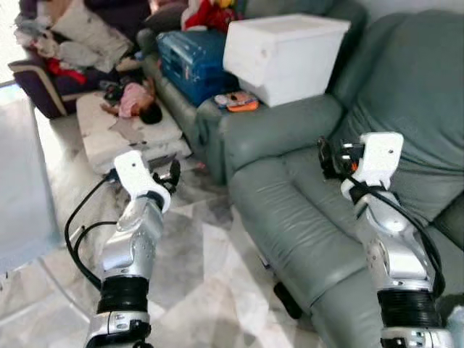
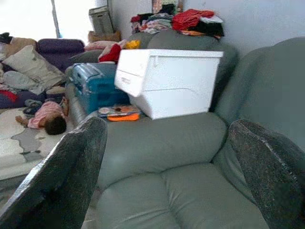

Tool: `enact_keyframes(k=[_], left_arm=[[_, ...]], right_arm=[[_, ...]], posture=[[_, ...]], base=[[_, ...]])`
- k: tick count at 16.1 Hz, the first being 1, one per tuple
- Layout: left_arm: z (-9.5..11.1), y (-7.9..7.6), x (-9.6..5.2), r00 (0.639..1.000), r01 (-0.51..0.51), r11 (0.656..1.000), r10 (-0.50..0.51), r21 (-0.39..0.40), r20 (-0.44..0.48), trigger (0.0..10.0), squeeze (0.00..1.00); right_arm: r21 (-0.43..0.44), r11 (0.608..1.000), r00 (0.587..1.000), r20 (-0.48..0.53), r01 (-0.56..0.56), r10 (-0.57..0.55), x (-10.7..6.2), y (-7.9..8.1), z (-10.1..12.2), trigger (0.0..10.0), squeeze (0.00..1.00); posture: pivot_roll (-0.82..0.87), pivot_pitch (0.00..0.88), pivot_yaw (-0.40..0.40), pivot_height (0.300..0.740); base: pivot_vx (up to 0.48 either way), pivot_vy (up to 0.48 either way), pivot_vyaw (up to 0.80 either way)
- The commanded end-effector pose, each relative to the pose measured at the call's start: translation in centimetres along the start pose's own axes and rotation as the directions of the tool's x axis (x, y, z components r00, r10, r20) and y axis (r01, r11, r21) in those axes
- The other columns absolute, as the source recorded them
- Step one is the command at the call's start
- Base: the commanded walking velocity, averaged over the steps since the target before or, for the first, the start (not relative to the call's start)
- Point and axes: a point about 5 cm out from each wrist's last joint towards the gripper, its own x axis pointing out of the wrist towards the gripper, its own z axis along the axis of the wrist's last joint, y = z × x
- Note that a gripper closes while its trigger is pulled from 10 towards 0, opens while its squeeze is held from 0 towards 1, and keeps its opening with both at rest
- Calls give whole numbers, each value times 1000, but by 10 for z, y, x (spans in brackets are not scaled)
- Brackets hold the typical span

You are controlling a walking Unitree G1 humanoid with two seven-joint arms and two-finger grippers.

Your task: Picking trash to rubbish bin

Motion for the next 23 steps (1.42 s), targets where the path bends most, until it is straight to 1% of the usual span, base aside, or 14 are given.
enact_keyframes(k=[1,3,4,5,6,7,14,18,23], left_arm=[[3,6,1,1000,-21,1000,21,7,5,10000,0],[4,6,1,1000,-21,1000,21,8,6,10000,0],[4,6,1,1000,-20,1000,20,10,6,10000,0],[4,5,0,1000,-12,1000,12,11,13,10000,0],[4,4,0,1000,-3,1000,3,13,15,10000,0],[4,3,0,1000,9,1000,-10,16,21,10000,0],[5,1,0,999,47,998,-48,31,27,10000,0],[1,0,1,998,67,997,-67,43,1,10000,0],[0,1,1,997,74,996,-74,54,-4,10000,0]], right_arm=[[-4,1000,999,28,-20,20,3,6,7,10000,408],[-5,1000,999,29,-20,20,3,6,7,10000,412],[-6,1000,999,29,-19,19,3,6,7,10000,412],[-3,1000,1000,25,-15,15,3,6,7,10000,396],[-2,1000,1000,22,-11,11,3,5,6,10000,349],[-3,1000,1000,22,-10,10,3,5,6,10000,337],[-4,1000,1000,17,-5,5,3,4,6,10000,294],[-6,1000,1000,16,-3,3,3,4,6,10000,290],[-8,1000,1000,14,-2,2,3,3,6,10000,290]], posture=[[-24,0,31,740],[-24,0,31,740],[-24,0,32,740],[-25,0,32,740],[-25,0,32,740],[-26,0,34,740],[-28,0,34,740],[-31,0,34,740],[-32,0,33,740]], base=[[0,368,0],[0,368,0],[0,0,0],[0,0,0],[0,0,-431],[0,0,-519],[0,0,-800],[0,0,-800],[0,0,-800]])
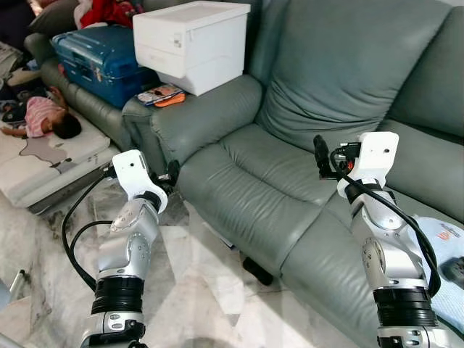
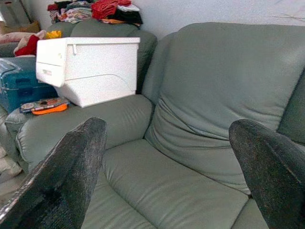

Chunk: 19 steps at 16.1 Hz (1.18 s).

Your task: Picking trash to rubbish bin

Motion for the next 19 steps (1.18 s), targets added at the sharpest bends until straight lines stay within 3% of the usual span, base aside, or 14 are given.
enact_keyframes(k=[1,3,14,19], left_arm=[[2,1,1,1000,9,1000,-9,21,-1,10000,0],[2,1,1,1000,12,1000,-12,25,-4,10000,0],[0,-1,2,999,28,999,-27,41,-20,10000,0],[-16,4,0,995,26,998,-21,59,-97,10000,0]], right_arm=[[-3,1000,1000,5,-10,10,1,2,3,10000,290],[-4,1000,1000,7,-11,11,2,2,4,10000,290],[2,1000,1000,15,-13,13,3,4,4,10000,290],[2,1000,1000,-6,-16,16,2,6,-1,10000,286]], posture=[[-32,0,33,740],[-33,0,33,740],[-26,0,37,740],[-21,0,37,740]], base=[[262,0,-800],[330,0,-800],[404,0,0],[140,0,-749]])
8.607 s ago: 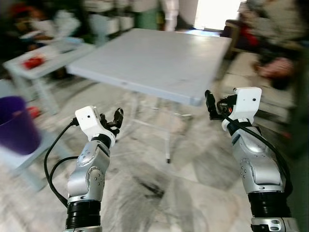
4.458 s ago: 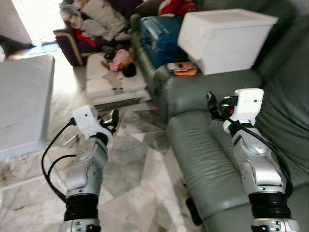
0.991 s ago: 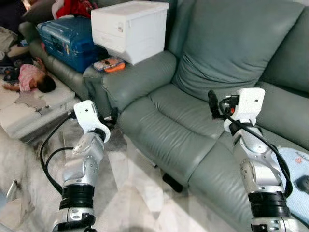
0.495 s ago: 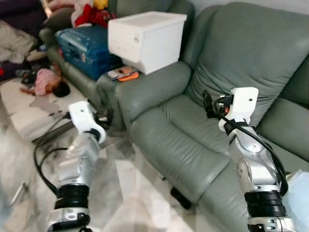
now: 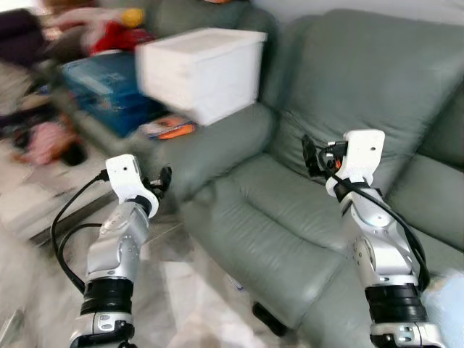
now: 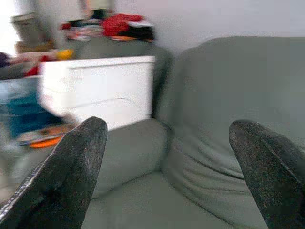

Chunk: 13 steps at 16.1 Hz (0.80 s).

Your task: Picking trash to rubbish bin

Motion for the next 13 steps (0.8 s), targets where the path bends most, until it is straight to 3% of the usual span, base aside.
enact_keyframes(k=[1,5,7,8,10,11,13], left_arm=[[-9,-6,1,999,23,1000,-22,16,-48,10000,0],[-50,20,-3,984,17,986,13,167,-177,10000,0],[-74,40,-10,966,6,962,64,272,-250,10000,0],[-86,47,-14,954,17,951,77,308,-290,10000,0],[-107,56,-23,918,44,939,96,340,-384,10000,0],[-119,62,-29,896,70,927,104,368,-432,10000,0],[-135,78,-43,862,32,920,173,392,-477,10000,0]], right_arm=[[-1,1000,1000,-3,16,-16,-1,-4,0,10000,286],[11,999,995,-89,39,-38,-5,-8,-25,10000,259],[21,997,981,-182,69,-64,-9,-14,-52,10000,259],[11,997,962,-264,74,-68,-12,-16,-71,10000,255],[23,993,922,-376,112,-95,-21,-22,-99,10000,141],[15,991,891,-441,131,-111,-28,-25,-115,10000,0],[30,988,818,-565,153,-110,-47,-25,-144,10000,0]], posture=[[-21,0,37,740],[-18,0,36,740],[-19,0,36,740],[-19,0,37,740],[-18,0,37,740],[-17,0,39,740],[-13,0,40,740]], base=[[0,0,-800],[0,0,-244],[0,0,0],[0,0,0],[0,0,0],[0,0,0],[0,0,0]])
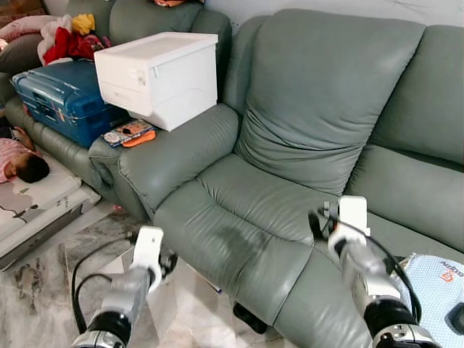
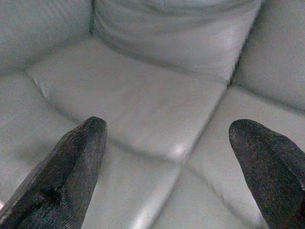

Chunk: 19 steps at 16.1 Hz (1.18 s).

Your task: Picking trash to rubbish bin

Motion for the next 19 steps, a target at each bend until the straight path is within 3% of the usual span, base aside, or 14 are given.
enact_keyframes(k=[1,4,7,9,14,15,17,19], left_arm=[[-10,11,-3,999,-42,999,42,9,-28,10000,0],[-35,20,-8,990,-92,996,91,-7,-105,10000,0],[-49,22,-12,983,-88,996,91,22,-159,10000,0],[-78,25,-22,959,-68,993,91,93,-267,10000,0],[-97,21,-28,943,-79,991,108,103,-315,10000,0],[-91,18,-25,950,-100,992,117,73,-288,10000,0],[-90,15,-23,954,-99,994,105,37,-281,10000,0],[-92,14,-24,948,-144,988,123,-51,-295,10000,0]], right_arm=[[15,1000,1000,-30,2,-1,1,1,-6,10000,0],[33,999,978,-210,28,-20,-9,-4,-51,10000,0],[21,1000,958,-285,-14,19,-17,-1,-71,10000,0],[54,999,922,-387,6,16,-31,-5,-99,10000,0],[123,992,886,-461,15,44,-44,-6,-121,10000,0],[87,996,875,-483,-3,45,-47,-7,-127,10000,0],[86,996,868,-496,14,31,-50,-10,-131,10000,0],[105,994,868,-496,32,24,-51,-10,-132,10000,0]], posture=[[-13,0,40,740],[2,0,34,740],[2,0,32,740],[4,0,25,740],[-6,0,21,740],[-6,0,21,740],[4,0,22,740],[-5,0,30,740]], base=[[0,0,0],[0,0,0],[0,0,0],[0,0,0],[0,0,0],[0,0,0],[0,0,0],[0,0,0]])
